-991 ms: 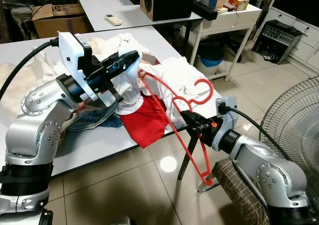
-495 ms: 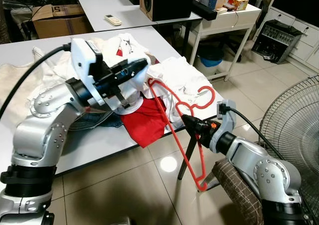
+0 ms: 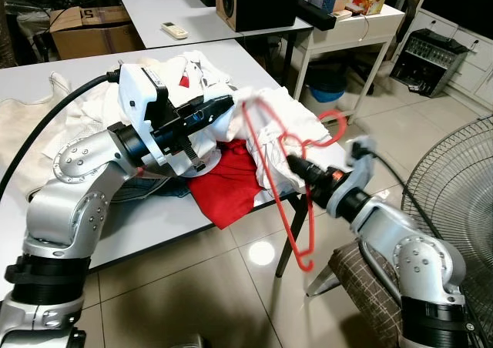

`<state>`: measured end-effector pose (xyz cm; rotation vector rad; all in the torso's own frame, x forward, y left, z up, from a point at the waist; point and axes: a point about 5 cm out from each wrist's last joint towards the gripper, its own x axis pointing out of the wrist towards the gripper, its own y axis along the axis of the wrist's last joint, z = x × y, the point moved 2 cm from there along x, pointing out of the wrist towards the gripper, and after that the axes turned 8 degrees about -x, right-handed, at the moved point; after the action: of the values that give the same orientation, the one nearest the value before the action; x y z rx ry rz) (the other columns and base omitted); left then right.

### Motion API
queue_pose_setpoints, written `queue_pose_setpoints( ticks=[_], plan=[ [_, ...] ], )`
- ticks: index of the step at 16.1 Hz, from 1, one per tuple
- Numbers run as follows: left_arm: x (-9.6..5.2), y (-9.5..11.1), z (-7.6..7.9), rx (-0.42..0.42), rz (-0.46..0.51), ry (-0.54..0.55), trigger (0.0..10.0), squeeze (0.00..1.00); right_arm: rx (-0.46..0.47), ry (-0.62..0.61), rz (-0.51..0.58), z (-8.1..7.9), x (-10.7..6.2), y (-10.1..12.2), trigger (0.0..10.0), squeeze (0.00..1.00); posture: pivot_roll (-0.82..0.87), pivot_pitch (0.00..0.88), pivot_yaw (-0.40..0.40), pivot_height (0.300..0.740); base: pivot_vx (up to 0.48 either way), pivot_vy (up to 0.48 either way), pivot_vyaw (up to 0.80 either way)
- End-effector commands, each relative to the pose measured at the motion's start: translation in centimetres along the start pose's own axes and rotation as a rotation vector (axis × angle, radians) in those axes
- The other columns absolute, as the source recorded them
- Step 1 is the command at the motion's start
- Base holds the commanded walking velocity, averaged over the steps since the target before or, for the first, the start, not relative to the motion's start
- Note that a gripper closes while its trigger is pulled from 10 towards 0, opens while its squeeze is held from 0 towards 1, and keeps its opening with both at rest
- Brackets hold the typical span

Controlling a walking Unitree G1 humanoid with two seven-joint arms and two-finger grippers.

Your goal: Hang hanger

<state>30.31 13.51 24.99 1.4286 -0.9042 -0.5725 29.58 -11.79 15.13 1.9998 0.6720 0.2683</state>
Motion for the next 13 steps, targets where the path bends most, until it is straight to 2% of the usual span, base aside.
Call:
queue_pose_setpoints(
  ticks=[1,2,3,5,6,7,8,11,13],
  plan=[
    [0.4,0.8,0.0,0.005,0.031,-0.014,0.0,0.00,-0.030,0.012,0.046,-0.2,-0.3,1.1,10.0,0.00,0.01,0.000,-0.003,0.740,0.000,0.000,0.00],
    [0.5,0.8,-0.2,0.015,0.024,-0.011,0.0,0.00,-0.094,-0.028,-0.012,0.2,-0.2,0.4,10.0,0.00,0.01,0.000,-0.002,0.740,0.000,0.000,0.00],
    [0.5,0.6,-0.2,0.021,0.014,-0.016,0.0,0.00,-0.087,-0.043,0.009,0.3,-0.1,0.5,10.0,0.00,0.01,0.000,-0.002,0.740,0.000,0.000,0.00],
    [0.6,0.6,0.1,0.015,0.021,-0.020,0.0,0.00,0.021,0.037,0.215,-1.1,-0.5,3.9,10.0,0.00,-0.01,0.000,-0.008,0.740,0.000,0.000,0.00],
    [0.5,0.5,0.1,0.010,0.022,-0.019,0.0,0.00,-0.002,0.020,0.173,-0.8,-0.4,3.6,10.0,0.00,-0.01,0.000,-0.007,0.740,0.000,0.000,0.00],
    [0.6,0.2,0.2,0.006,0.018,-0.020,0.0,0.00,-0.080,-0.052,0.031,0.3,0.0,1.5,10.0,0.00,-0.01,0.000,0.001,0.740,0.000,0.000,0.00],
    [0.8,0.1,0.2,0.005,0.017,-0.027,0.0,0.00,-0.066,-0.058,-0.005,0.5,0.0,0.7,10.0,0.00,-0.01,0.000,0.007,0.740,0.000,0.000,0.00],
    [1.1,0.3,0.1,0.012,0.023,-0.033,0.0,0.00,-0.038,-0.066,-0.019,0.5,0.1,0.0,10.0,0.00,-0.01,0.000,0.014,0.740,0.000,0.000,0.00],
    [1.5,0.7,0.0,0.024,0.039,-0.027,0.0,0.00,-0.003,-0.089,-0.093,0.8,0.2,-1.5,10.0,0.00,-0.01,0.000,0.018,0.740,0.000,0.000,0.00]
  ],
)
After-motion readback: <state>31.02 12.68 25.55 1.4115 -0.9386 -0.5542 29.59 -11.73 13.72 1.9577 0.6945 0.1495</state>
